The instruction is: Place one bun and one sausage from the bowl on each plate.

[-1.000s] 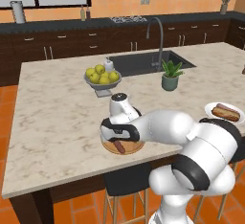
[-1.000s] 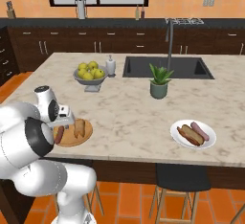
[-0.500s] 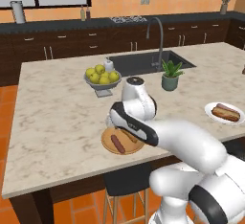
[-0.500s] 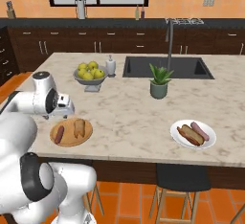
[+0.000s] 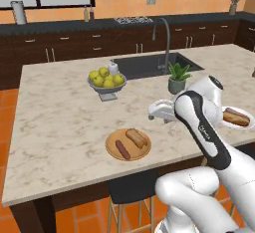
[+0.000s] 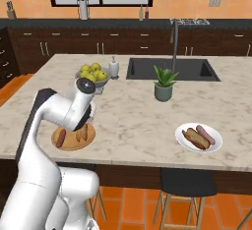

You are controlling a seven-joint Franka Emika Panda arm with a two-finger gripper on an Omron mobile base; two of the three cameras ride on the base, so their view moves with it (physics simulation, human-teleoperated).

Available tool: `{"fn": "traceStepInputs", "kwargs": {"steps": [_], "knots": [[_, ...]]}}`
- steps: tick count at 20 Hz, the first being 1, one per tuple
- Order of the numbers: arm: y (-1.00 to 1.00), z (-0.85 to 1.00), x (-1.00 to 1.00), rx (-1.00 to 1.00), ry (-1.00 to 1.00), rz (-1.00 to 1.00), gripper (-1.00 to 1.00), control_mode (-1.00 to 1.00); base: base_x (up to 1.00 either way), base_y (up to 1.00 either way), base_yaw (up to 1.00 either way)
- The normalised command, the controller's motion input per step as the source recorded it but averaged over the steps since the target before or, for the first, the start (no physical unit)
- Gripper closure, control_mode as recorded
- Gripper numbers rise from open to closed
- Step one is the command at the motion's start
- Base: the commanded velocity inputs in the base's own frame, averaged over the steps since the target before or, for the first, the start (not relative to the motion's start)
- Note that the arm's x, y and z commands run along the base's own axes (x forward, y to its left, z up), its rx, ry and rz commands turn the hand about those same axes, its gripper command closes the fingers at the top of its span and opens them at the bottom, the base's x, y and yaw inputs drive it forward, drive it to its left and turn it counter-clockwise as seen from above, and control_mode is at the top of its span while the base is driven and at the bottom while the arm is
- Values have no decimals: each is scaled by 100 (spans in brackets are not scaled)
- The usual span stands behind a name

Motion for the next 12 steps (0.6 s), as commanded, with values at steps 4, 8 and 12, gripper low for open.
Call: {"fn": "traceStepInputs", "kwargs": {"steps": [4,8,12], "knots": [[-91,29,-6,44,8,-8,-100,-100,0,0,0],[-48,-28,20,2,28,-8,-100,-100,0,0,0],[-44,-27,47,6,34,-9,-100,-100,0,0,0]]}}
